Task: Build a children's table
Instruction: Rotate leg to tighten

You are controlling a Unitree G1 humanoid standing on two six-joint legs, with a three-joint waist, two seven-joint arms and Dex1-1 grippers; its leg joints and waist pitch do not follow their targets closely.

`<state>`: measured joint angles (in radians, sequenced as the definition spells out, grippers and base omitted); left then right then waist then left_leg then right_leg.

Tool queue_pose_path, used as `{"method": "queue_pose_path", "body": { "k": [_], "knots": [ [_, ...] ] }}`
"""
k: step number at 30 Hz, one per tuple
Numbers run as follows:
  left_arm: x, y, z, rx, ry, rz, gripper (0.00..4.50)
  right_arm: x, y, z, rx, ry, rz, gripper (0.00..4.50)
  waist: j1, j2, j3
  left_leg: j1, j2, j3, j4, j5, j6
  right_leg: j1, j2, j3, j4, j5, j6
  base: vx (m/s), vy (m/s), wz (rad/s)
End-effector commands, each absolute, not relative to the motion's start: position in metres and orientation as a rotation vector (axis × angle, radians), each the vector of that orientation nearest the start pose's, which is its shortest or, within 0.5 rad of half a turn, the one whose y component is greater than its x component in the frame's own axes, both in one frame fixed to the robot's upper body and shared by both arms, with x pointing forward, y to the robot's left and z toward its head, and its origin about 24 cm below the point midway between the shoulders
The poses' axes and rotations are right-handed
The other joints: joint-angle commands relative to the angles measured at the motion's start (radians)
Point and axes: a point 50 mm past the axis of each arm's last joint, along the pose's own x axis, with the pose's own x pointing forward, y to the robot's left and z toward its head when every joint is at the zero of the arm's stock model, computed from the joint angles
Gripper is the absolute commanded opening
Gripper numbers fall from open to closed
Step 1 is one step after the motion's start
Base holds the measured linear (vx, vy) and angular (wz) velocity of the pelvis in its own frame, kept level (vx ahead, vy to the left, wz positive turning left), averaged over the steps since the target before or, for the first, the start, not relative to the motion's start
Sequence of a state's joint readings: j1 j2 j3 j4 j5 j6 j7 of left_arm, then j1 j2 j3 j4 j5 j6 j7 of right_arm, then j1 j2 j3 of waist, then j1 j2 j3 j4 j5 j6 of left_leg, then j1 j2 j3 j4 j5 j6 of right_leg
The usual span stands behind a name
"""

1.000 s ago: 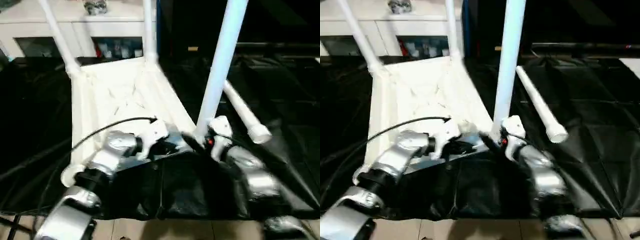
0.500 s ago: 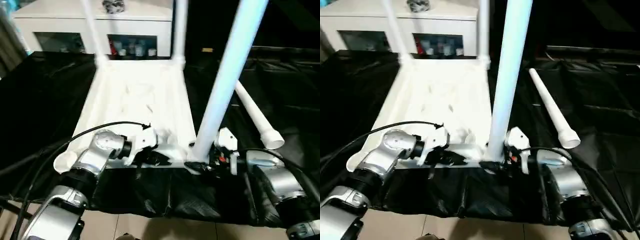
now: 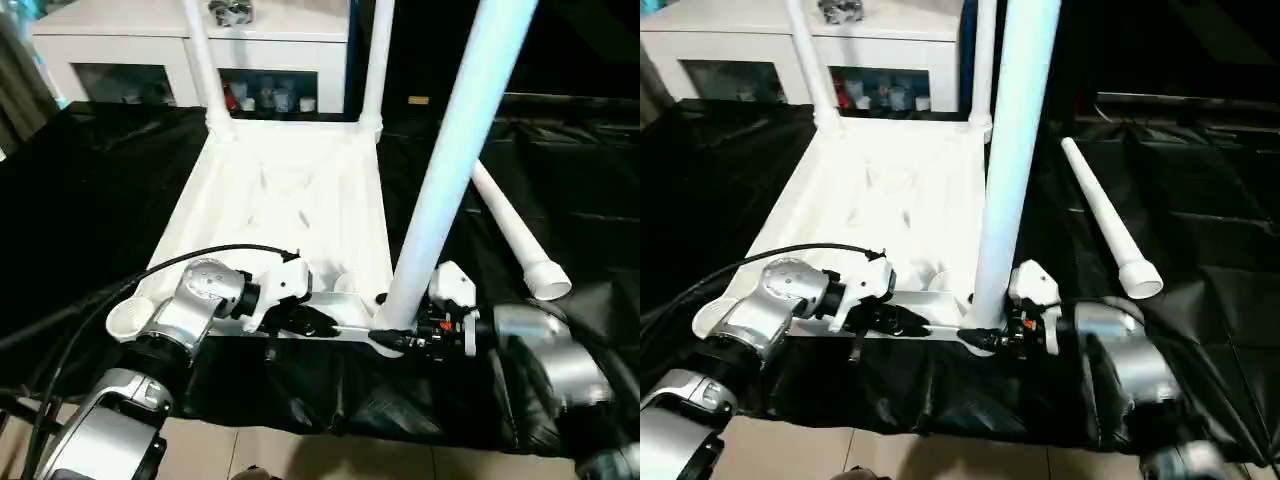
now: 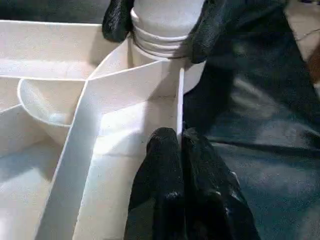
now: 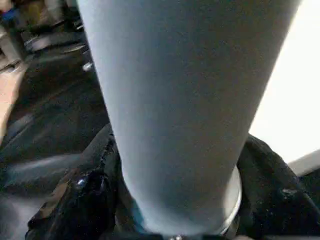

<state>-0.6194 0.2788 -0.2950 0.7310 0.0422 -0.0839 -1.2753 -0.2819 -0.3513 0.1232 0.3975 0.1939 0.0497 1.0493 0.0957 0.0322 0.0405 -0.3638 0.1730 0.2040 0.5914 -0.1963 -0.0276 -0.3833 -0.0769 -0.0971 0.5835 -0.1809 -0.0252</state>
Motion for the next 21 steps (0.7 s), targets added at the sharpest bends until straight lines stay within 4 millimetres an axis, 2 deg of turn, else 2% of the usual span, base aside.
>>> {"method": "queue_pose_path", "body": {
  "k": [1, 2, 3, 5, 7, 11, 12, 13, 15, 16, 19, 21],
  "knots": [
    [0.315, 0.081, 0.035, 0.376, 0.366, -1.365, 0.0, 0.282, -0.138, 0.015, -0.031, 0.278, 0.941, 2.68, -0.012, -0.011, -0.044, 0.025, 0.077, -0.04, -0.079, -0.278, 0.018, 0.027, -0.102, 0.062, -0.09, -0.414, -0.17, 0.0, 0.0, 0.0],
    [0.315, 0.076, 0.035, 0.368, 0.364, -1.353, 0.0, 0.285, -0.138, 0.012, -0.015, 0.285, 0.889, 2.68, -0.018, -0.012, -0.041, 0.024, 0.077, -0.042, -0.082, -0.291, 0.008, 0.027, -0.102, 0.062, -0.091, -0.437, -0.165, 0.0, 0.0, 0.0],
    [0.315, 0.074, 0.034, 0.364, 0.363, -1.348, 0.0, 0.286, -0.138, 0.011, -0.009, 0.29, 0.863, 2.68, -0.026, -0.011, -0.038, 0.024, 0.074, -0.048, -0.084, -0.326, -0.004, 0.029, -0.103, 0.057, -0.099, -0.504, -0.144, 0.0, 0.0, 0.0],
    [0.314, 0.063, 0.033, 0.344, 0.357, -1.322, 0.0, 0.291, -0.133, 0.009, 0.013, 0.28, 0.776, 2.68, -0.038, -0.013, -0.038, 0.023, 0.071, -0.052, -0.087, -0.348, -0.006, 0.032, -0.103, 0.054, -0.108, -0.551, -0.111, 0.0, 0.0, 0.0],
    [0.311, 0.05, 0.032, 0.322, 0.351, -1.298, 0.0, 0.296, -0.127, 0.007, 0.048, 0.278, 0.671, 2.68, -0.052, -0.006, -0.033, 0.032, 0.066, -0.052, -0.084, -0.387, -0.004, 0.021, -0.102, 0.054, -0.118, -0.588, -0.103, 0.0, 0.0, 0.0],
    [0.309, 0.042, 0.031, 0.34, 0.344, -1.286, 0.0, 0.302, -0.122, 0.007, 0.057, 0.271, 0.561, 2.68, -0.066, -0.014, -0.035, 0.028, 0.063, -0.055, -0.083, -0.388, 0.001, 0.022, -0.102, 0.052, -0.123, -0.619, -0.084, 0.0, 0.0, 0.0],
    [0.309, 0.042, 0.031, 0.359, 0.343, -1.276, 0.0, 0.303, -0.122, 0.007, 0.046, 0.262, 0.537, 3.23, -0.07, -0.011, -0.035, 0.027, 0.065, -0.056, -0.085, -0.392, 0.003, 0.02, -0.1, 0.053, -0.122, -0.608, -0.084, 0.0, 0.0, 0.0],
    [0.311, 0.045, 0.032, 0.373, 0.342, -1.258, 0.0, 0.304, -0.124, 0.009, 0.037, 0.245, 0.523, 3.37, -0.071, -0.014, -0.036, 0.024, 0.065, -0.056, -0.085, -0.387, 0.004, 0.021, -0.1, 0.053, -0.121, -0.599, -0.084, 0.0, 0.0, 0.0],
    [0.312, 0.048, 0.033, 0.378, 0.344, -1.24, 0.0, 0.305, -0.126, 0.01, 0.03, 0.234, 0.526, 3.43, -0.068, -0.012, -0.039, 0.024, 0.067, -0.052, -0.086, -0.371, 0.015, 0.02, -0.099, 0.058, -0.117, -0.55, -0.101, 0.0, 0.0, 0.0],
    [0.313, 0.051, 0.034, 0.385, 0.345, -1.236, 0.0, 0.304, -0.129, 0.012, 0.002, 0.228, 0.558, 3.64, -0.066, -0.016, -0.04, 0.025, 0.069, -0.051, -0.086, -0.364, 0.017, 0.02, -0.1, 0.06, -0.114, -0.531, -0.109, 0.0, 0.0, 0.0],
    [0.316, 0.06, 0.034, 0.4, 0.356, -1.213, 0.0, 0.297, -0.146, 0.017, -0.064, 0.214, 0.643, 3.81, -0.057, -0.015, -0.045, 0.018, 0.071, -0.044, -0.084, -0.299, 0.036, 0.028, -0.097, 0.065, -0.098, -0.399, -0.146, 0.0, 0.0, 0.0],
    [0.317, 0.064, 0.034, 0.409, 0.362, -1.204, 0.0, 0.29, -0.159, 0.023, -0.098, 0.201, 0.697, 3.93, -0.043, -0.019, -0.046, 0.018, 0.071, -0.037, -0.078, -0.256, 0.065, 0.031, -0.094, 0.068, -0.088, -0.315, -0.165, 0.0, 0.0, 0.0]
  ]
}}
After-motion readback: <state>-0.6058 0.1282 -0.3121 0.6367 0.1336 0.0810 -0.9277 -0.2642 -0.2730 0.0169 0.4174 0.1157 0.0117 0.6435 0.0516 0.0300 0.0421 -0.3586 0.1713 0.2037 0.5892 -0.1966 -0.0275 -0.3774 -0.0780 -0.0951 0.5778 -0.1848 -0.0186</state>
